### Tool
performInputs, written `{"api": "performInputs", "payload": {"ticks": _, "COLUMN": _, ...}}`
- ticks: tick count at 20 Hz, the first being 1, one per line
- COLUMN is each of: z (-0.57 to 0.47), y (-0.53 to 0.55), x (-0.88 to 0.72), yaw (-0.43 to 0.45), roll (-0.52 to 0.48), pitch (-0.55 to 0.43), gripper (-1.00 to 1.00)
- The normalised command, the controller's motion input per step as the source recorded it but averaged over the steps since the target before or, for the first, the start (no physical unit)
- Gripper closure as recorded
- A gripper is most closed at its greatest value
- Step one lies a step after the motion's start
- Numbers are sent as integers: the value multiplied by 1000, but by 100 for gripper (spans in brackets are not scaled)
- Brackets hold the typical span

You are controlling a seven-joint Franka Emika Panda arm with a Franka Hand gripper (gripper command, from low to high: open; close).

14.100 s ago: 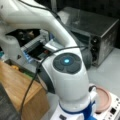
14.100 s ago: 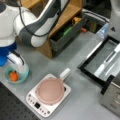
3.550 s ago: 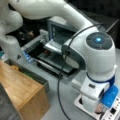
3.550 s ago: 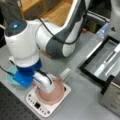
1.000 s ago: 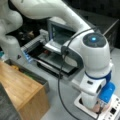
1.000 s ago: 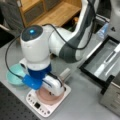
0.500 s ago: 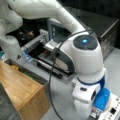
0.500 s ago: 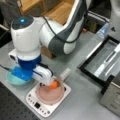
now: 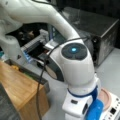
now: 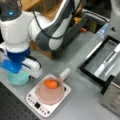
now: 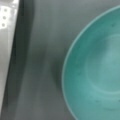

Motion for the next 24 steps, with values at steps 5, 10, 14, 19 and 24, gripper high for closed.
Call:
{"api": "performInputs", "payload": {"ticks": 5, "z": 125, "y": -445, "x": 332, "yaw": 37, "roll": 228, "pitch": 105, "gripper": -100}}
{"api": "performInputs", "payload": {"ticks": 10, "z": 112, "y": -483, "x": 281, "yaw": 28, "roll": 310, "pitch": 132, "gripper": -100}}
{"api": "performInputs", "payload": {"ticks": 14, "z": 117, "y": -526, "x": 260, "yaw": -10, "roll": 324, "pitch": 159, "gripper": -100}}
{"api": "performInputs", "payload": {"ticks": 19, "z": 108, "y": -478, "x": 273, "yaw": -27, "roll": 280, "pitch": 180, "gripper": -100}}
{"api": "performInputs", "payload": {"ticks": 24, "z": 7, "y": -267, "x": 337, "yaw": 6, "roll": 317, "pitch": 181, "gripper": -100}}
